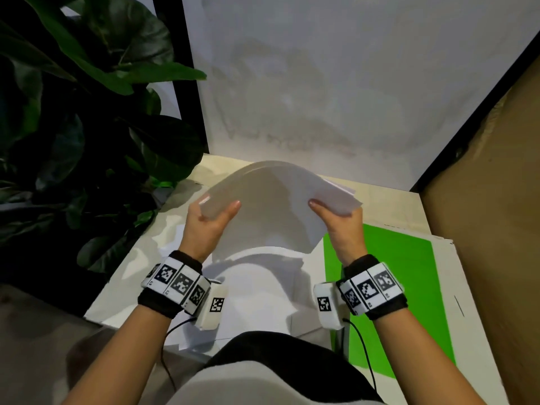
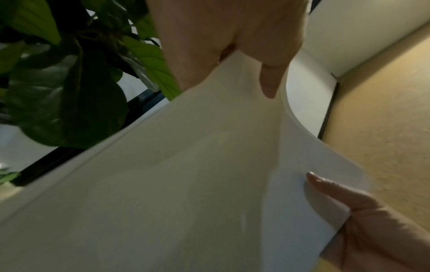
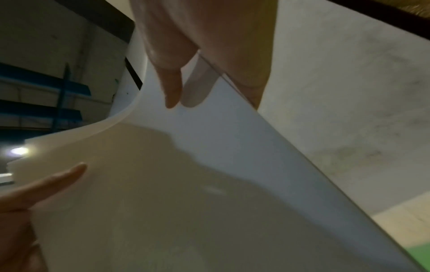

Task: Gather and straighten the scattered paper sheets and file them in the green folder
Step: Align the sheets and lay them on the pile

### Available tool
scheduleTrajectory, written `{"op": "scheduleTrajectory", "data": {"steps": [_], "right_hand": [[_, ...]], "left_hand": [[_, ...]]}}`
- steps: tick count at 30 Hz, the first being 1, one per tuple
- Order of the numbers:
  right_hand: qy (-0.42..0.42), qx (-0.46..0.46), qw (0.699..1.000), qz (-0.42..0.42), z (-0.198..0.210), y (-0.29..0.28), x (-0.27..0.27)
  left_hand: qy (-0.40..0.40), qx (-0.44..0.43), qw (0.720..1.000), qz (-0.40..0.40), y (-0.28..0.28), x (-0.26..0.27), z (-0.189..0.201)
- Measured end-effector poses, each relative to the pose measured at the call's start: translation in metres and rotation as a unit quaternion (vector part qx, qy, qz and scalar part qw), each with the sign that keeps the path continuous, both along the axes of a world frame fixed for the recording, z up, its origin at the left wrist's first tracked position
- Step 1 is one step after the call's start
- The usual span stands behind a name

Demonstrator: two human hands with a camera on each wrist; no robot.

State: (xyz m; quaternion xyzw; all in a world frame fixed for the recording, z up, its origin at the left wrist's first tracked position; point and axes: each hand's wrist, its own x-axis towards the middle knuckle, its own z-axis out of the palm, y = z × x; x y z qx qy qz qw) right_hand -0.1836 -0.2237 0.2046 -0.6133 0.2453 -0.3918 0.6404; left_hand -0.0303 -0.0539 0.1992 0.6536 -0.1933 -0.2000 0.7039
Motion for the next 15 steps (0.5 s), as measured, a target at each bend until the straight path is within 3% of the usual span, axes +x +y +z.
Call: {"op": "scheduleTrajectory", "data": {"steps": [3, 8, 11, 15], "right_hand": [[0.064, -0.007, 0.997, 0.032, -0.016, -0.002, 0.004], [0.159, 0.055, 0.984, 0.056, -0.054, -0.005, 0.006], [0.153, 0.044, 0.986, 0.041, -0.047, -0.006, 0.008], [0.084, 0.014, 0.996, 0.023, -0.021, -0.004, 0.008]], "left_hand": [[0.035, 0.039, 0.998, -0.017, 0.002, 0.000, -0.015], [0.057, 0.109, 0.991, -0.045, 0.006, 0.002, -0.042], [0.059, 0.094, 0.993, -0.043, 0.007, 0.006, -0.033], [0.019, 0.006, 0.999, -0.042, 0.012, 0.010, -0.005]]}}
